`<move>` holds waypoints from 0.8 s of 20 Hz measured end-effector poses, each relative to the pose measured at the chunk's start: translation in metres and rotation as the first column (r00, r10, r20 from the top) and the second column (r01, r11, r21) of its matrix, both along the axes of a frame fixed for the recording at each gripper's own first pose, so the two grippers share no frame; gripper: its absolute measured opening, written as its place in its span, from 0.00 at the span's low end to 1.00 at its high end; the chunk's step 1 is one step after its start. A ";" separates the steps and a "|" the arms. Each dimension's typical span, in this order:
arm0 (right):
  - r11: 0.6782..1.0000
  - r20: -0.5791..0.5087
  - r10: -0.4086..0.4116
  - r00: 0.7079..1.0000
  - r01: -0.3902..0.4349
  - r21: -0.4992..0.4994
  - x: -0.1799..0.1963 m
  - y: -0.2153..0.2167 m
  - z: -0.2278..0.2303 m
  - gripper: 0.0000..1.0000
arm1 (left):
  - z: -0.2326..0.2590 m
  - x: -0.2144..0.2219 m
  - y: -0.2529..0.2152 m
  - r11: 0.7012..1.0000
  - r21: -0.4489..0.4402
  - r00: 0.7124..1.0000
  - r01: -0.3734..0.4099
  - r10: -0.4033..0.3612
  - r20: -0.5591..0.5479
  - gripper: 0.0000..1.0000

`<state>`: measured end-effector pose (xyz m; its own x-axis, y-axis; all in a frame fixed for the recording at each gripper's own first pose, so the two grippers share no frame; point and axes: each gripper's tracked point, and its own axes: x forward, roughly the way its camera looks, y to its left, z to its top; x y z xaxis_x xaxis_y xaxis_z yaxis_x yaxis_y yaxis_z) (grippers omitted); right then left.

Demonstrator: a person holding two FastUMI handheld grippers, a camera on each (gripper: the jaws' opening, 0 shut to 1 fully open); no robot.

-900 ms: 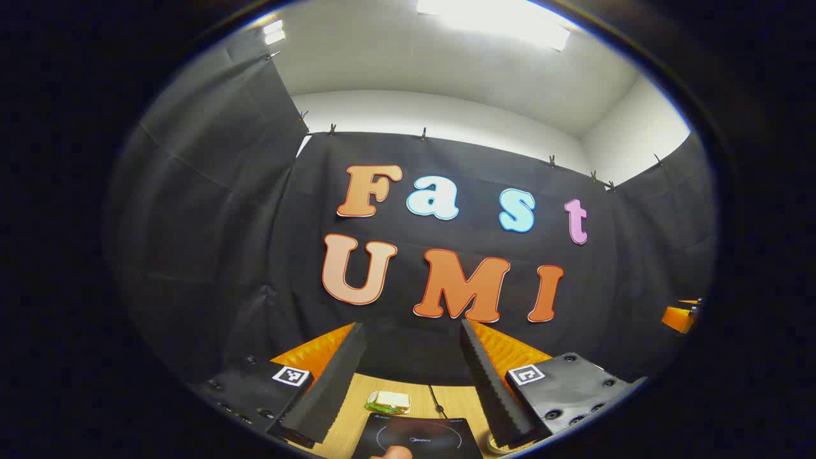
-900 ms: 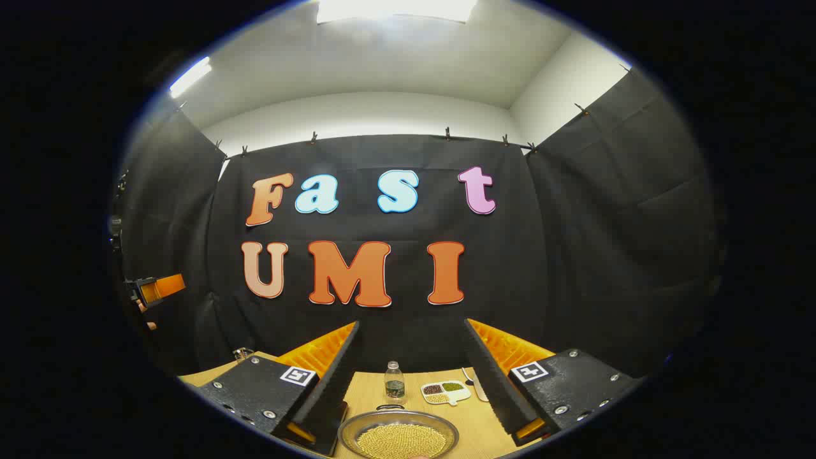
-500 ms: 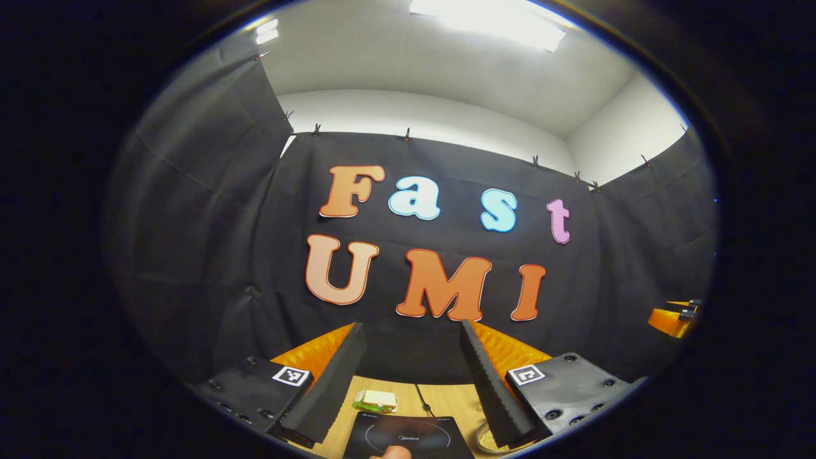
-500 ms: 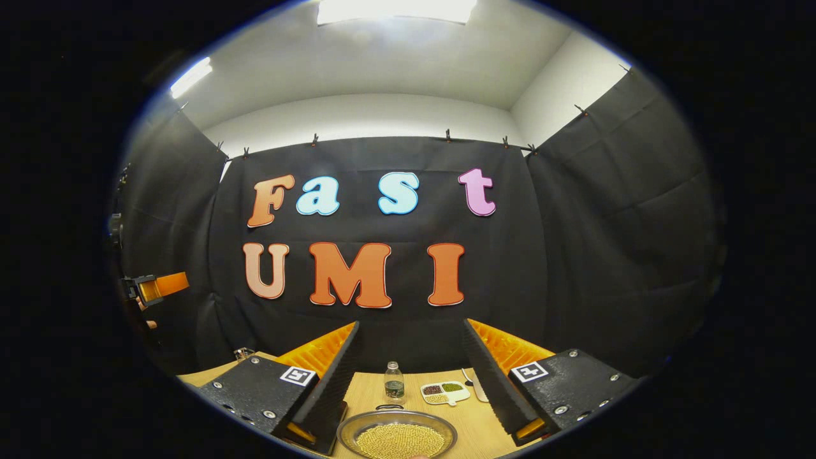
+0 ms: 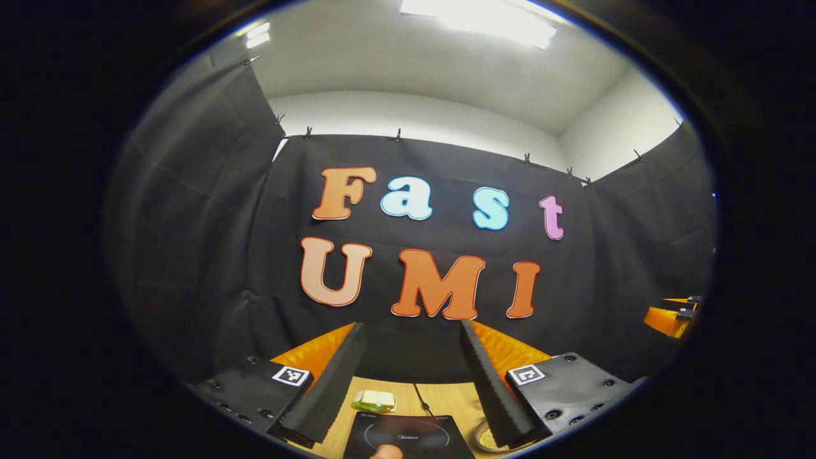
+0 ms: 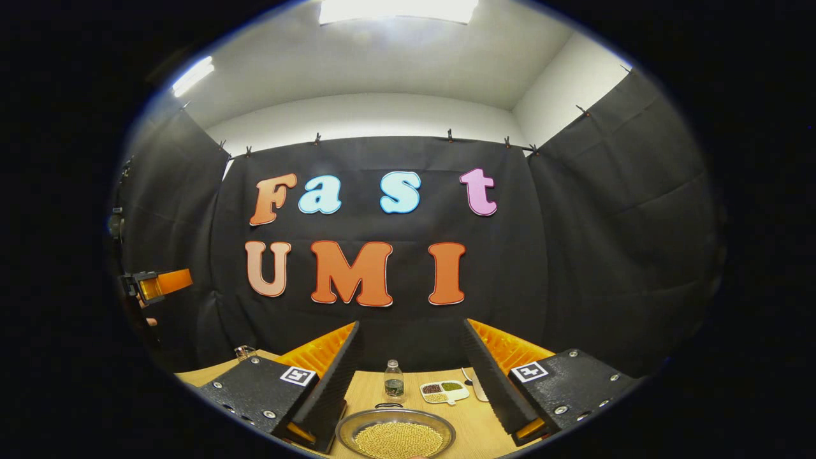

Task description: First push the handle of the pot to place it horizontally, then grasp the pot with both hands and set it on the induction cooktop.

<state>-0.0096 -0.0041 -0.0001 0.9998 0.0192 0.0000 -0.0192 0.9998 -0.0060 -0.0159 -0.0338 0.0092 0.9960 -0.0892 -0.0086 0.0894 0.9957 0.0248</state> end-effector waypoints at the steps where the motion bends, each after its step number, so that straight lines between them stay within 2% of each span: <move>1: 1.000 -0.003 0.002 1.000 -0.002 0.000 0.000 0.000 -0.001 0.95 | -0.001 -0.001 -0.001 1.000 0.002 1.000 -0.001 0.001 0.000 0.97; 2: 1.000 -0.005 0.003 1.000 -0.003 -0.001 0.000 0.000 -0.002 0.95 | 0.000 -0.001 0.000 1.000 0.004 1.000 -0.001 0.001 0.000 0.97; 3: 1.000 -0.008 0.004 1.000 -0.004 -0.003 0.000 0.001 -0.003 1.00 | 0.000 -0.002 -0.002 1.000 0.005 1.000 0.000 0.000 -0.001 0.97; 4: 1.000 -0.010 0.004 1.000 -0.004 -0.005 0.001 0.001 -0.005 0.95 | 0.000 -0.002 -0.001 1.000 0.006 1.000 0.001 -0.001 -0.002 0.98; 5: 1.000 -0.012 0.003 1.000 -0.003 -0.006 0.001 0.000 -0.006 1.00 | 0.000 -0.002 -0.001 1.000 0.006 1.000 0.001 -0.001 -0.002 0.98; 8: 1.000 -0.021 0.006 1.000 -0.006 -0.011 0.000 0.002 -0.011 0.91 | -0.001 -0.002 -0.003 1.000 0.005 1.000 0.004 -0.004 -0.002 0.98; 10: 1.000 -0.027 0.014 1.000 -0.014 -0.026 0.001 0.004 -0.015 0.81 | -0.003 -0.003 -0.004 1.000 0.007 1.000 0.006 -0.006 -0.006 0.97; 11: 0.999 -0.030 0.015 0.999 -0.016 -0.040 0.000 0.005 -0.018 0.67 | -0.004 -0.002 -0.004 1.000 0.008 1.000 0.006 -0.006 -0.008 0.97; 12: 0.998 -0.031 0.017 0.999 -0.019 -0.054 0.001 0.006 -0.020 0.63 | -0.005 -0.001 -0.005 1.000 0.007 1.000 0.007 -0.007 -0.011 0.98; 15: 0.997 -0.032 0.043 0.999 -0.045 -0.065 -0.001 0.015 -0.025 0.37 | -0.010 -0.002 -0.007 1.000 0.009 1.000 0.007 -0.007 -0.023 0.98; 16: 0.997 -0.038 0.051 0.998 -0.053 -0.062 0.000 0.018 -0.029 0.32 | -0.012 -0.002 -0.008 1.000 0.013 1.000 0.009 -0.008 -0.026 0.98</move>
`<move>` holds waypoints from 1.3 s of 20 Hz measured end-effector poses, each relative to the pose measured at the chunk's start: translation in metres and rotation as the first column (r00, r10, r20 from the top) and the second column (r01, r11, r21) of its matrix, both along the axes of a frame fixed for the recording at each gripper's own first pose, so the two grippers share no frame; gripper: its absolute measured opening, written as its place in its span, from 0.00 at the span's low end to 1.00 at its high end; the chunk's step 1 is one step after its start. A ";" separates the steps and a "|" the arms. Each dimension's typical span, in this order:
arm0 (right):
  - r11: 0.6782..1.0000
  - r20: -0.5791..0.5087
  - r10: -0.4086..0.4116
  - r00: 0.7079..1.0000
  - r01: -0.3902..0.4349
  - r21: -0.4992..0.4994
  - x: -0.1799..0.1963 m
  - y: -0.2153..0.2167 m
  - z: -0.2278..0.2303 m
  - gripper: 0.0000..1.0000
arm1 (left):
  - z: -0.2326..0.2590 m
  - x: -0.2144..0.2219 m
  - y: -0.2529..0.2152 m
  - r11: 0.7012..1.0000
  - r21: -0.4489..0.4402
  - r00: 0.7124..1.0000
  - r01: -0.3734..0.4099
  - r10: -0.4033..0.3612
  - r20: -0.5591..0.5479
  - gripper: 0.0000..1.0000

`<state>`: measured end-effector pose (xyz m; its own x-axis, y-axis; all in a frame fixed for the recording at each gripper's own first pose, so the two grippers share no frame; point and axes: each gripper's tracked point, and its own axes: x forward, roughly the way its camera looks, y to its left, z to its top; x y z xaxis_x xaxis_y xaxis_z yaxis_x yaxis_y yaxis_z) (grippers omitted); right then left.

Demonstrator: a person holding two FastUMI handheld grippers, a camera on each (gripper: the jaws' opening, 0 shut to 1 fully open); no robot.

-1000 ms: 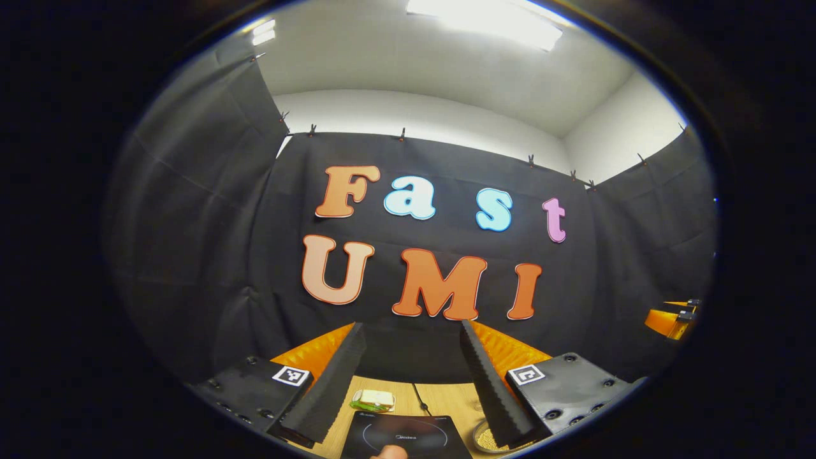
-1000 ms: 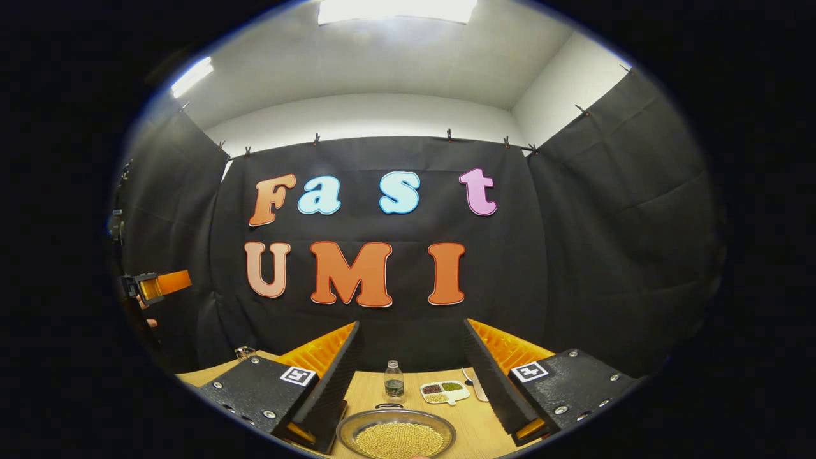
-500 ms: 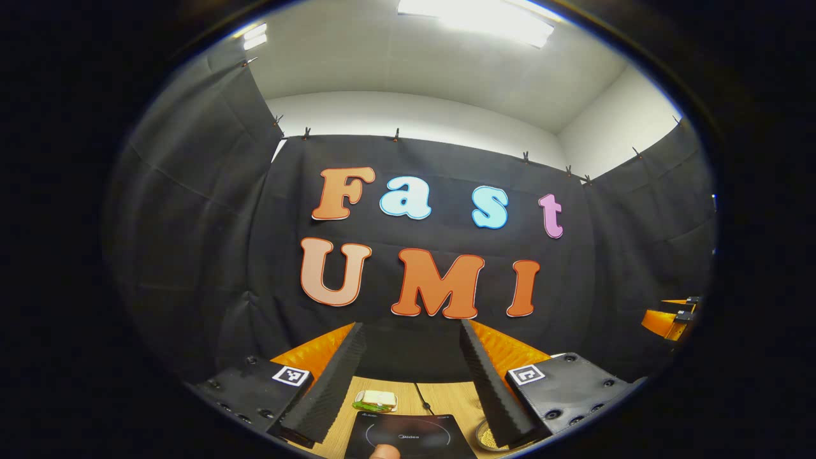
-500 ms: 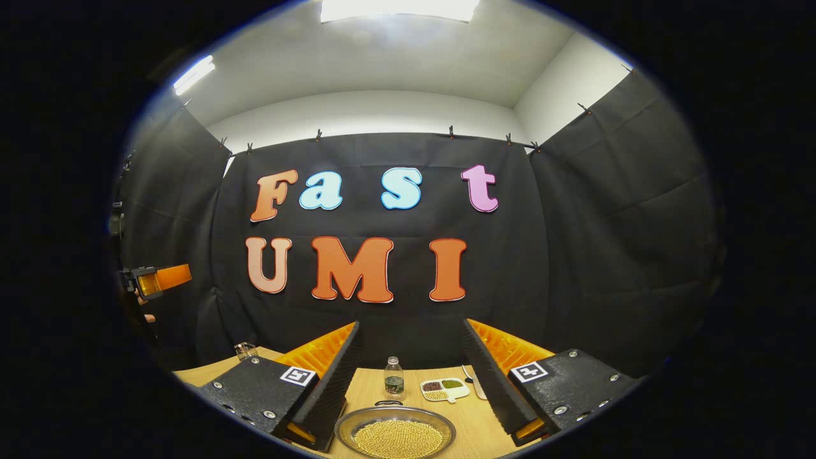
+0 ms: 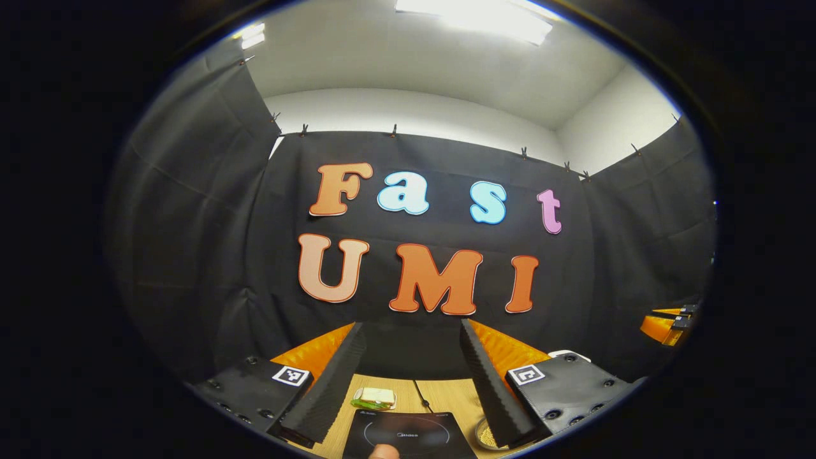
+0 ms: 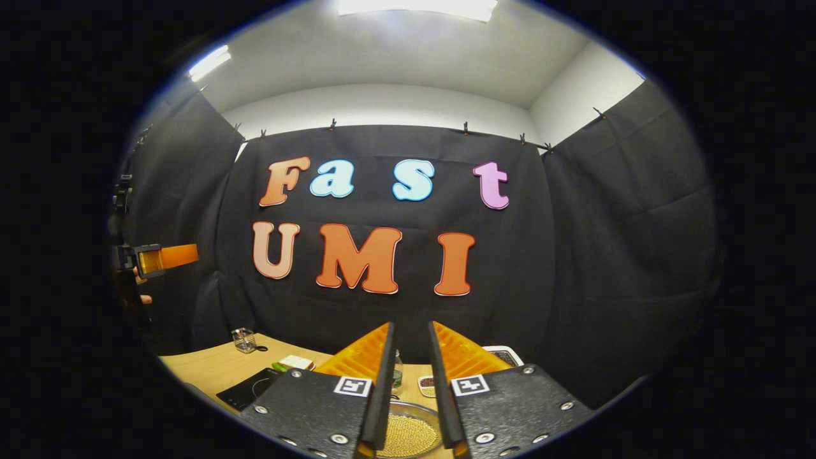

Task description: First push the handle of the pot to place it horizontally, then grasp the pot with both hands and set it on the induction cooktop.

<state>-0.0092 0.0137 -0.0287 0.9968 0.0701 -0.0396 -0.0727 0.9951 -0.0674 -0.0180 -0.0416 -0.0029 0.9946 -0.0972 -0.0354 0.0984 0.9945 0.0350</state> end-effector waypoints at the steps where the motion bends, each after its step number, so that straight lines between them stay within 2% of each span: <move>1: 1.000 -0.008 0.003 1.000 -0.003 0.001 -0.001 0.000 -0.005 0.21 | 0.000 0.002 -0.001 1.000 0.005 1.000 0.001 -0.001 -0.002 0.98; 3: 1.000 -0.028 0.004 1.000 -0.004 -0.004 0.000 0.001 -0.016 0.11 | -0.003 0.001 -0.002 1.000 0.012 1.000 0.005 -0.005 -0.005 0.98; 6: 1.000 -0.072 0.013 0.997 -0.013 0.006 -0.001 0.004 -0.040 0.00 | -0.003 0.001 -0.003 1.000 0.015 1.000 0.006 -0.006 -0.005 0.98; 15: 1.000 -0.244 0.017 0.970 -0.017 0.003 -0.027 0.001 -0.133 0.00 | -0.007 -0.003 -0.003 0.999 0.033 1.000 0.011 -0.011 0.002 0.98; 20: 0.999 -0.367 0.029 0.930 -0.022 0.024 -0.048 0.006 -0.196 0.00 | -0.006 -0.004 0.003 1.000 0.022 1.000 -0.004 0.004 0.011 0.98; 26: 1.000 -0.522 0.027 0.853 -0.019 0.021 -0.070 0.004 -0.268 0.00 | -0.011 -0.003 0.011 1.000 0.019 1.000 -0.008 0.008 0.004 0.98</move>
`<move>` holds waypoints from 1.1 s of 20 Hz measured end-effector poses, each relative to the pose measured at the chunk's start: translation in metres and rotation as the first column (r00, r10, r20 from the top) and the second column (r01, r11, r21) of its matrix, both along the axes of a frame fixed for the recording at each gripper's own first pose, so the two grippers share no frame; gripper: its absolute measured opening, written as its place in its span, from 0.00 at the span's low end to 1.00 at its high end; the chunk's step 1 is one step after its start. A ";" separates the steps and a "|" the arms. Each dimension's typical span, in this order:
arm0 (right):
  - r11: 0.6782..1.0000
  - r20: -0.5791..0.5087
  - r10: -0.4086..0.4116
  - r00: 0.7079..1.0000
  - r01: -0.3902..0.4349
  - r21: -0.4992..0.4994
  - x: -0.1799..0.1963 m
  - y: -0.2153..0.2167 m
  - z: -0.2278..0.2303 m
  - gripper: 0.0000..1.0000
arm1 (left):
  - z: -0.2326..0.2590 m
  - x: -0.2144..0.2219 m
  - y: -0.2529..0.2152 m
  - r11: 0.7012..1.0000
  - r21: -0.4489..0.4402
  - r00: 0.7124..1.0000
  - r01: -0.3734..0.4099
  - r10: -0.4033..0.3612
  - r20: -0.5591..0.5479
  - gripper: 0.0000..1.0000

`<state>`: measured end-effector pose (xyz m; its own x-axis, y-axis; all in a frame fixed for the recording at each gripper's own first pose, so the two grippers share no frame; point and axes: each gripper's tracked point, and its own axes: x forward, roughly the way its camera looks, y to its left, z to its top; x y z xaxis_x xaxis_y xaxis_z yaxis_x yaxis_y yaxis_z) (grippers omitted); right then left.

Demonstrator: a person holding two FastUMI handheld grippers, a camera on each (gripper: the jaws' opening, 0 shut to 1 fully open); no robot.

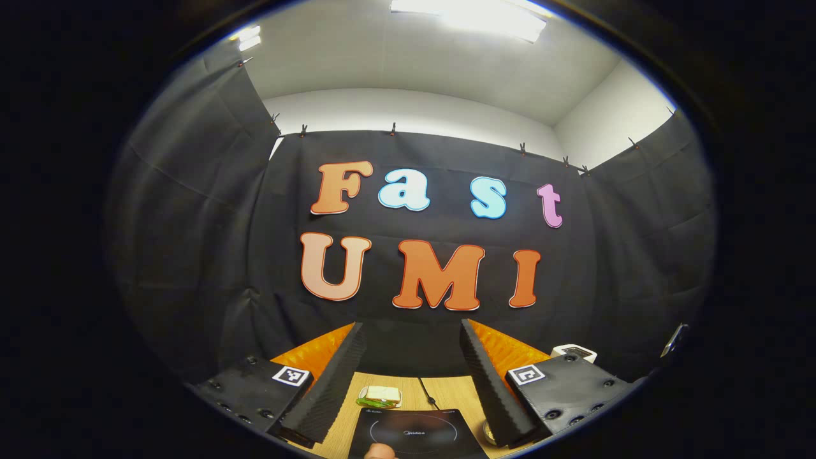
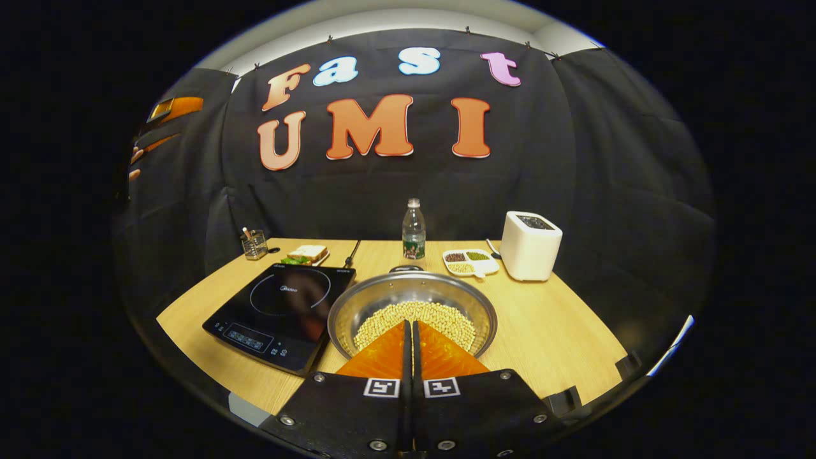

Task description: First push the handle of the pot to place it horizontally, then grasp the pot with both hands and set it on the induction cooktop.

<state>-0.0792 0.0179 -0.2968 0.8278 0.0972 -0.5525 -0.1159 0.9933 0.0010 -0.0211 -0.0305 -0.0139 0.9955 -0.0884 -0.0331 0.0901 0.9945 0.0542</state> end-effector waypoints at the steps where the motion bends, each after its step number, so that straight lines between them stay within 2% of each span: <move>1: 1.000 -0.031 -0.001 1.000 0.001 0.008 -0.004 0.001 -0.012 0.00 | 0.000 0.000 0.001 1.000 -0.002 1.000 -0.001 0.001 0.000 0.98; 8: 0.998 -0.181 0.047 0.982 -0.038 0.049 -0.033 0.019 -0.069 0.00 | -0.008 0.004 0.009 1.000 0.006 1.000 -0.017 0.017 -0.018 0.98; 10: 0.996 -0.182 0.055 0.982 -0.042 0.075 -0.034 0.025 -0.071 0.00 | -0.011 0.003 0.009 1.000 0.001 1.000 -0.016 0.016 -0.021 0.98; 14: 0.995 -0.219 0.083 0.972 -0.071 0.065 -0.043 0.033 -0.087 0.00 | -0.020 0.005 0.009 1.000 -0.005 0.999 -0.014 0.013 -0.039 0.98; 16: 0.996 -0.237 0.072 0.969 -0.059 0.059 -0.044 0.028 -0.096 0.00 | -0.022 0.008 0.010 1.000 0.000 0.999 -0.021 0.021 -0.045 0.98; 19: 0.994 -0.245 0.059 0.968 -0.034 0.104 -0.045 0.024 -0.094 0.00 | -0.026 0.009 0.009 1.000 0.005 0.998 -0.026 0.026 -0.053 0.98; 22: 0.998 -0.240 0.030 0.970 -0.015 0.061 -0.038 0.014 -0.093 0.00 | -0.023 0.009 0.008 1.000 0.005 0.999 -0.031 0.031 -0.044 0.99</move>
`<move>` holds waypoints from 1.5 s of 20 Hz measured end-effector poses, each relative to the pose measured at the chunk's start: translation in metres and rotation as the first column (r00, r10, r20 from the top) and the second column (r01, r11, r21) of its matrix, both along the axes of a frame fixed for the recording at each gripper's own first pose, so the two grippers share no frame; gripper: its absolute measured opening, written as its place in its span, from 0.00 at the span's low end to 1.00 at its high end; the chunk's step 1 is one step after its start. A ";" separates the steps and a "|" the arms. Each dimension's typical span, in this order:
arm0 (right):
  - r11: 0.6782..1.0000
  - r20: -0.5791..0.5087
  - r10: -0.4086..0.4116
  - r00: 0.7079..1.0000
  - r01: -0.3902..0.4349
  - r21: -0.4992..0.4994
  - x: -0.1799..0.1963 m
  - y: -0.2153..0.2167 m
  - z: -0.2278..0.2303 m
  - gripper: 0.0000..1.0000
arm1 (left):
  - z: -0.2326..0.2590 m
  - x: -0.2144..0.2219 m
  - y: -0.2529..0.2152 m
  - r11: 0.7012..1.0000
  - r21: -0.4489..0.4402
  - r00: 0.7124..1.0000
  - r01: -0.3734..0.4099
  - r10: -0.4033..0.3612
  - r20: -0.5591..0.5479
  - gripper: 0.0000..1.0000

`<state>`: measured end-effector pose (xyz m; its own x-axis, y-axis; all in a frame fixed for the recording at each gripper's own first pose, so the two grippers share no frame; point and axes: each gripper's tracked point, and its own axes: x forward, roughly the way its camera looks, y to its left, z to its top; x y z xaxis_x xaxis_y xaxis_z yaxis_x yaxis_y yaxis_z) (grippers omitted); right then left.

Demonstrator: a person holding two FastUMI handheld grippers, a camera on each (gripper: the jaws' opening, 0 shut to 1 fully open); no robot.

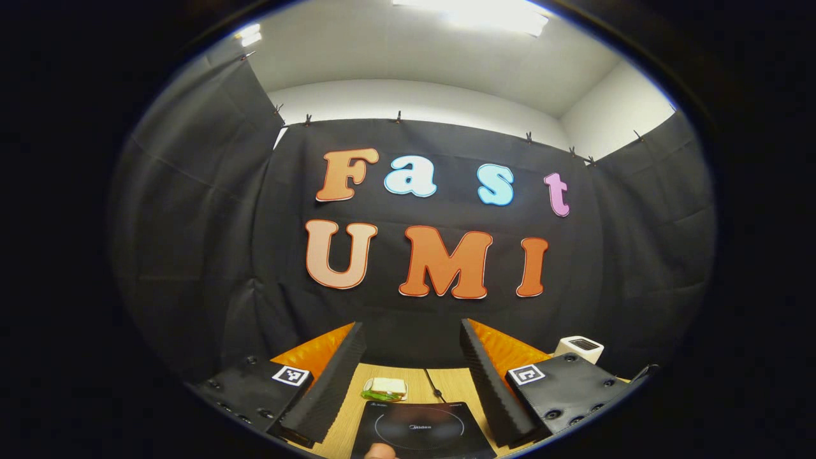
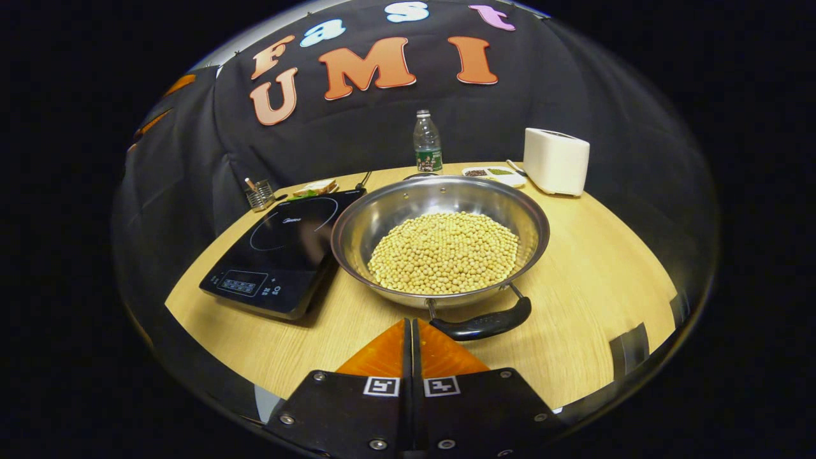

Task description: First push the handle of the pot to place it horizontally, then grasp the pot with both hands and set it on the induction cooktop.

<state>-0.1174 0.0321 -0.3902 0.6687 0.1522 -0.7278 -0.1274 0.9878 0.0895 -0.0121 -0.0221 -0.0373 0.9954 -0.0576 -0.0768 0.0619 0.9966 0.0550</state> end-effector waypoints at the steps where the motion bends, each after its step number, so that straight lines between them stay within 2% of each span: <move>1: 1.000 -0.001 -0.011 1.000 0.011 0.003 0.003 -0.005 -0.001 0.00 | 0.001 0.001 0.000 1.000 0.000 1.000 -0.001 0.001 0.003 0.98; 13: 0.992 0.006 -0.124 0.992 0.124 -0.035 0.036 -0.067 -0.004 0.00 | -0.011 0.012 -0.010 1.000 0.003 1.000 0.006 -0.006 -0.017 0.99; 30: 0.968 -0.014 -0.241 0.970 0.239 -0.076 0.093 -0.114 -0.015 0.00 | -0.035 0.045 -0.028 0.999 0.018 0.998 0.028 -0.027 -0.058 0.99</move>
